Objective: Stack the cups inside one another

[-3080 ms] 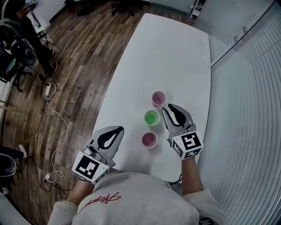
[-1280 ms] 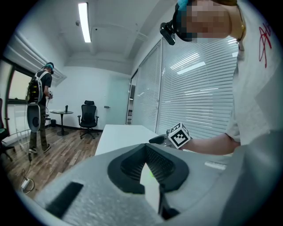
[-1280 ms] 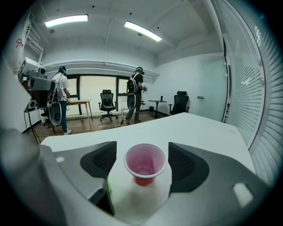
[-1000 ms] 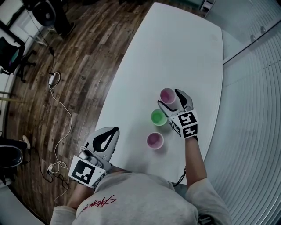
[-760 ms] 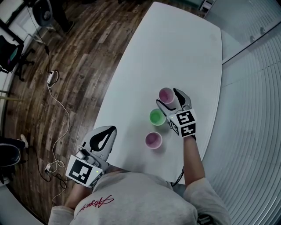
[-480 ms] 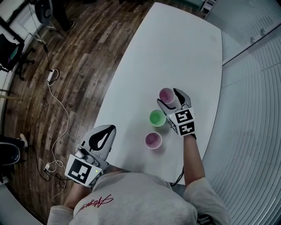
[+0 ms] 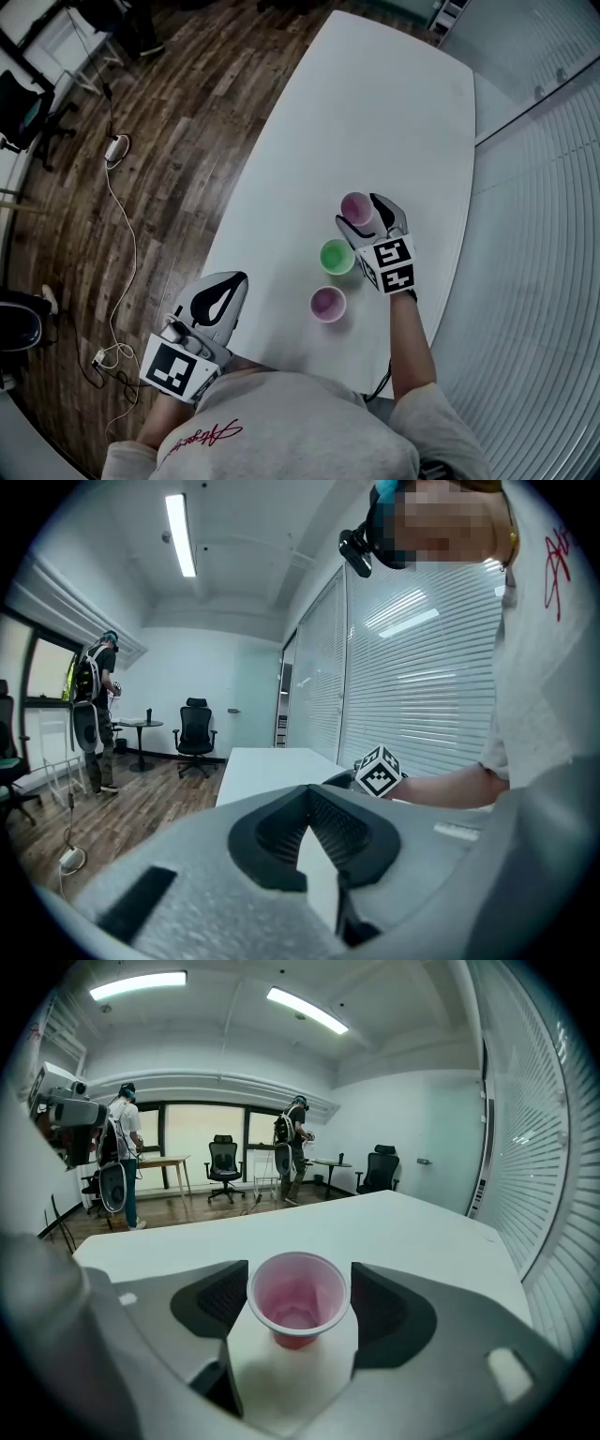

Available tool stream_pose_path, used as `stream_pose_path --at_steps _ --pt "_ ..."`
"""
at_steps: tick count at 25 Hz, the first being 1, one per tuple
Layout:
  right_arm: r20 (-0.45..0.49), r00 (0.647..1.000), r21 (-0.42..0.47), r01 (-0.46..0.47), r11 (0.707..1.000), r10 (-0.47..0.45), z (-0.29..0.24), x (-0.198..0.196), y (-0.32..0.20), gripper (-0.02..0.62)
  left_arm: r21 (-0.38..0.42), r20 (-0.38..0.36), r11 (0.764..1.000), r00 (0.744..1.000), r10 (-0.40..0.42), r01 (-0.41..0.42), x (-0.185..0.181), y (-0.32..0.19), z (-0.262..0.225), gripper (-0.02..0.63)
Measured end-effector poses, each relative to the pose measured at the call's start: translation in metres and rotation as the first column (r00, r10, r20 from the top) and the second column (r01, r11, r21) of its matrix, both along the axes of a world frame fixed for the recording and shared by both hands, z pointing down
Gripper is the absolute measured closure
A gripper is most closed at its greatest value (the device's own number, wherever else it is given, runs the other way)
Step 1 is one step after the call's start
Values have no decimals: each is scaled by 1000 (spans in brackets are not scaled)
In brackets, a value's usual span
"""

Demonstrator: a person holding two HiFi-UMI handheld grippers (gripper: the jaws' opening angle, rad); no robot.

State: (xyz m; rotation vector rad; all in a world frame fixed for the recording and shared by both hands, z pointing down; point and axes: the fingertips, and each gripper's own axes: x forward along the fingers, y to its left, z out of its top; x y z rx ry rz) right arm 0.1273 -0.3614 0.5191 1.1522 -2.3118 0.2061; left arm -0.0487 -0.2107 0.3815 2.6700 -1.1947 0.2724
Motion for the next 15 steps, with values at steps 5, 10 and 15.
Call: stream_pose_path --at_steps 5,10,15 --pt "-3 1000 17 -7 1000 7 -5 0 1 252 30 -36 999 999 -17 18 3 -3 -10 611" --pt "-1 1000 37 -12 999 12 -12 1 1 253 19 -21 1000 1000 -11 12 1 0 -7 611" --pt "4 1000 53 -18 998 18 -21 -1 4 255 14 -7 1000 1000 -5 5 -4 6 -4 611"
